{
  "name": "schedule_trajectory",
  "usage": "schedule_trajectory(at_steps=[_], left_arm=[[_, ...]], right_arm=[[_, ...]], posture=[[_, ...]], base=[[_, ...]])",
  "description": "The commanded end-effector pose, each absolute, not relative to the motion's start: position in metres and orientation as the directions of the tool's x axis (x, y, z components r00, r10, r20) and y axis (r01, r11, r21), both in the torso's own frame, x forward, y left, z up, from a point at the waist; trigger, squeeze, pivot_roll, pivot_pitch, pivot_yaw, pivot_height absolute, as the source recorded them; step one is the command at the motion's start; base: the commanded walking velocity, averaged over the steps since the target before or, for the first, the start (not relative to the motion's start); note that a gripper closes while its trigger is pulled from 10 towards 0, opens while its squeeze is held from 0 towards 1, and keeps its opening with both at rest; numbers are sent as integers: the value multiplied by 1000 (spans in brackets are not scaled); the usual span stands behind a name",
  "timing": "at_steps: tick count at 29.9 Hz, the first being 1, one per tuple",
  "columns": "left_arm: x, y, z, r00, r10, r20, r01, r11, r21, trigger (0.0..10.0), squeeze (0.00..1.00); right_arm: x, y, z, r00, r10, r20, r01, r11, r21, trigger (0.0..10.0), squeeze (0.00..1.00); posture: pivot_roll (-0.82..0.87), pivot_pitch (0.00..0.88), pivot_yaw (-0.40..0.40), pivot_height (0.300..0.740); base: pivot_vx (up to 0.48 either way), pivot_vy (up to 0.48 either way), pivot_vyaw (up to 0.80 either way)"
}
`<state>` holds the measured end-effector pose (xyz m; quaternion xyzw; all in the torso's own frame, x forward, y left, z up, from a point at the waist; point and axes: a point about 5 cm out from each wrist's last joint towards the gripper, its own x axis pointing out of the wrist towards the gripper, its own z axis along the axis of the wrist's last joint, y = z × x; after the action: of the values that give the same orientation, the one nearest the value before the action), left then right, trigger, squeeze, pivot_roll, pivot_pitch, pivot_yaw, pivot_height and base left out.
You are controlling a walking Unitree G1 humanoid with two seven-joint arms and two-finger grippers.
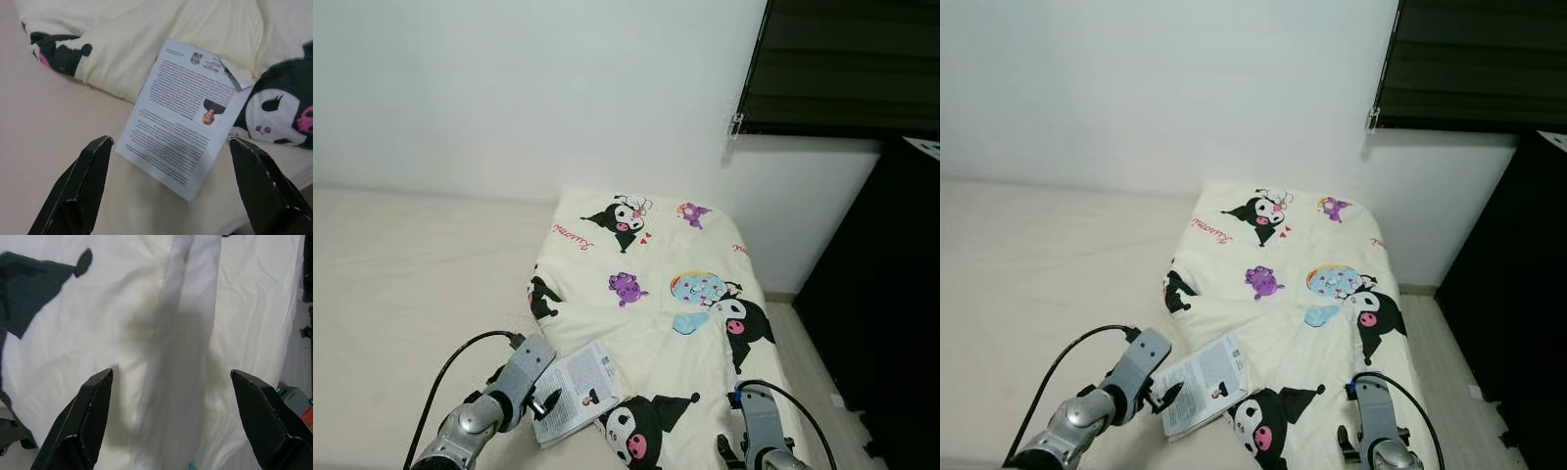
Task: Clean up the room
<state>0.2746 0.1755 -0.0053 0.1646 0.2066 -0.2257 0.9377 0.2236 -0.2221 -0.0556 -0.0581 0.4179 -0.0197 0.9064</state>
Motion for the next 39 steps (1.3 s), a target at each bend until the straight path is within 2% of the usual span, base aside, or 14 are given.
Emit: schedule_trajectory(at_steps=[1, 6, 10, 19, 25, 27, 29, 32, 33, 34, 36, 38, 39], left_arm=[[277, 172, -4, 821, -351, -450, 453, 881, 139, 10000, 0], [282, 171, -3, 844, -313, -436, 364, 931, 35, 10000, 0], [286, 175, -5, 865, -222, -450, 195, 975, -107, 10000, 0], [287, 181, -8, 863, -120, -491, 12, 976, -217, 10000, 0], [286, 177, -11, 846, -119, -520, -22, 966, -257, 10000, 0], [286, 176, -11, 845, -120, -521, -43, 956, -291, 10000, 0], [290, 174, -8, 865, -134, -484, -98, 900, -424, 10000, 0], [291, 173, -6, 874, -142, -465, -108, 876, -470, 10000, 0], [293, 172, -4, 882, -152, -447, -132, 829, -544, 10000, 0], [293, 172, -4, 882, -152, -447, -132, 829, -544, 10000, 0], [295, 170, -3, 884, -150, -442, -179, 765, -618, 10000, 0], [295, 170, -3, 884, -150, -442, -179, 765, -618, 10000, 0], [295, 170, -5, 867, -109, -486, -252, 746, -617, 10000, 0]], right_arm=[[230, -226, -51, 659, -101, -745, 12, 992, -123, 10000, 0], [235, -228, -47, 670, -106, -735, 23, 992, -122, 10000, 0], [238, -229, -45, 678, -106, -728, 30, 993, -117, 10000, 0], [239, -227, -44, 684, -99, -722, 33, 994, -106, 10000, 0], [239, -224, -45, 683, -93, -725, 30, 995, -99, 10000, 0], [239, -224, -45, 683, -90, -725, 29, 995, -97, 10000, 0], [237, -222, -47, 680, -87, -728, 22, 995, -98, 10000, 0], [236, -221, -48, 679, -85, -730, 20, 995, -98, 10000, 0], [235, -221, -48, 677, -85, -731, 20, 995, -97, 10000, 0], [235, -221, -48, 677, -85, -731, 20, 995, -97, 10000, 0], [234, -220, -49, 676, -86, -732, 23, 995, -95, 10000, 0], [234, -220, -49, 676, -86, -732, 23, 995, -95, 10000, 0], [233, -221, -50, 681, -88, -727, 33, 995, -90, 10000, 0]], posture=[[-57, 4, -51, 670], [-57, 4, -50, 655], [-58, 4, -49, 635], [-58, 6, -47, 610], [-61, 7, -42, 595], [-61, 8, -42, 590], [-62, 8, -39, 580], [-62, 9, -39, 575], [-63, 9, -36, 570], [-63, 9, -36, 570], [-67, 14, -29, 560], [-67, 14, -29, 560], [-70, 18, -24, 556]], base=[[0, 0, 0], [0, 0, 0], [0, 0, 0], [0, 0, 0], [0, 0, 0], [0, 0, 0], [0, 0, 0], [0, 0, 0], [0, 0, 0], [0, 0, 0], [0, 0, 0], [0, 0, 0], [0, 0, 0]])
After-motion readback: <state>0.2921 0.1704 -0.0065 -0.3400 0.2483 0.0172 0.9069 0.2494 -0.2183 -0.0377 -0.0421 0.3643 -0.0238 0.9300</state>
